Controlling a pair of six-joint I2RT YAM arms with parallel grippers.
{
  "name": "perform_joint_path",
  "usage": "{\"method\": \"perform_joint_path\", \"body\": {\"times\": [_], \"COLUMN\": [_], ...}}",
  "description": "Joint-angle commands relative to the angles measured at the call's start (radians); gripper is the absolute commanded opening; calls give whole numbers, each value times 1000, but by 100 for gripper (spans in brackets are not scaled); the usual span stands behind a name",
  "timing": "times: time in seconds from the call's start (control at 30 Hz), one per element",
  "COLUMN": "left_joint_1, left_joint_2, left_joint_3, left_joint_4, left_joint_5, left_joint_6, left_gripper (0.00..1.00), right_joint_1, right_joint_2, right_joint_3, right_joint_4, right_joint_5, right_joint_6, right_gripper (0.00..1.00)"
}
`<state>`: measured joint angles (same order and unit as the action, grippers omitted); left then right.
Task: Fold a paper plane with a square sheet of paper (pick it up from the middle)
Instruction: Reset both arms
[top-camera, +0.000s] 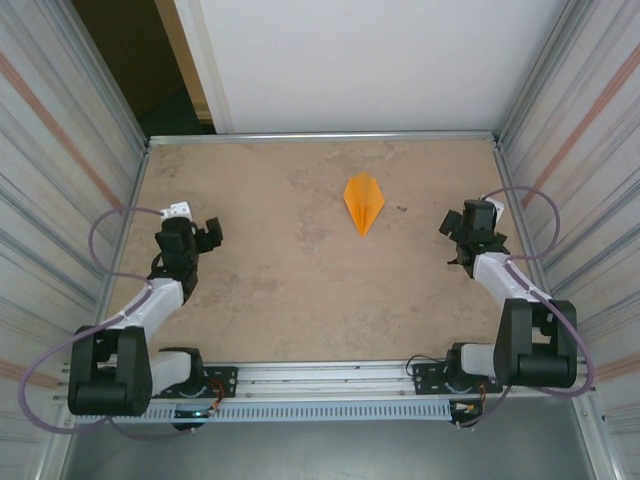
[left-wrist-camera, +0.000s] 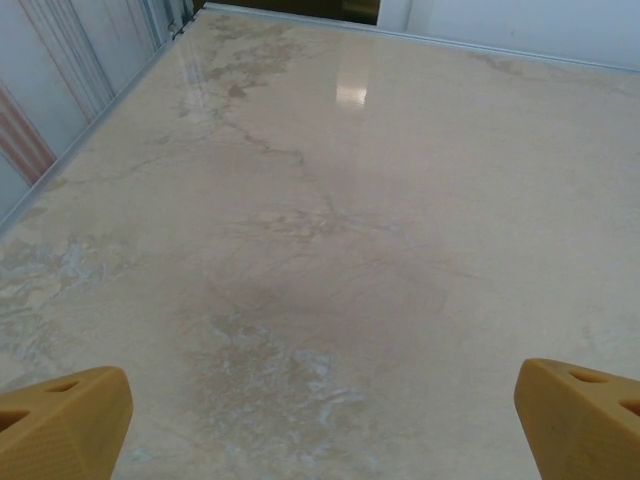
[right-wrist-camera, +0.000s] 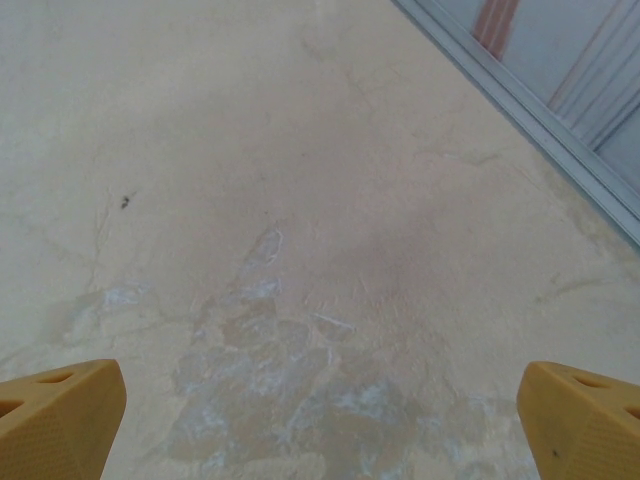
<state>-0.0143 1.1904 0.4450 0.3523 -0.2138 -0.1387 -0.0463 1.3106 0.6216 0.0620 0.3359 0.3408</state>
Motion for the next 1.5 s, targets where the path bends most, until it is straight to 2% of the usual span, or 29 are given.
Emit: {"method": "perform_joint_path", "body": {"times": [0.0, 0.13, 0.27, 0.3, 0.4, 0.47, 0.6, 0.73, 0.8, 0.87, 1.47], "left_joint_1": [49, 77, 89, 89, 88, 85, 77, 64, 43, 4, -1], "left_joint_2": [44, 111, 207, 231, 265, 273, 326, 326, 321, 332, 326], "left_joint_3": [-65, -97, -86, -85, -75, -75, -87, -78, -39, -25, -24], "left_joint_4": [241, 364, 437, 454, 471, 479, 557, 538, 444, 435, 424], "left_joint_5": [122, 234, 354, 375, 422, 438, 422, 393, 335, 266, 265], "left_joint_6": [85, 112, 134, 142, 161, 170, 174, 179, 181, 208, 215], "left_gripper": [99, 99, 99, 99, 99, 99, 99, 99, 99, 99, 99], "right_joint_1": [0, 0, -2, 0, 0, 3, 17, 22, 21, 20, 18], "right_joint_2": [40, 80, 111, 111, 144, 188, 213, 230, 232, 233, 232], "right_joint_3": [-68, -119, -136, -133, -191, -200, -208, -220, -218, -216, -216], "right_joint_4": [247, 397, 477, 468, 619, 677, 713, 748, 746, 743, 743], "right_joint_5": [-10, -40, -134, -164, -243, -249, -256, -261, -261, -262, -265], "right_joint_6": [-96, -147, -188, -193, -207, -215, -233, -242, -243, -241, -239], "right_gripper": [99, 99, 99, 99, 99, 99, 99, 99, 99, 99, 99]}}
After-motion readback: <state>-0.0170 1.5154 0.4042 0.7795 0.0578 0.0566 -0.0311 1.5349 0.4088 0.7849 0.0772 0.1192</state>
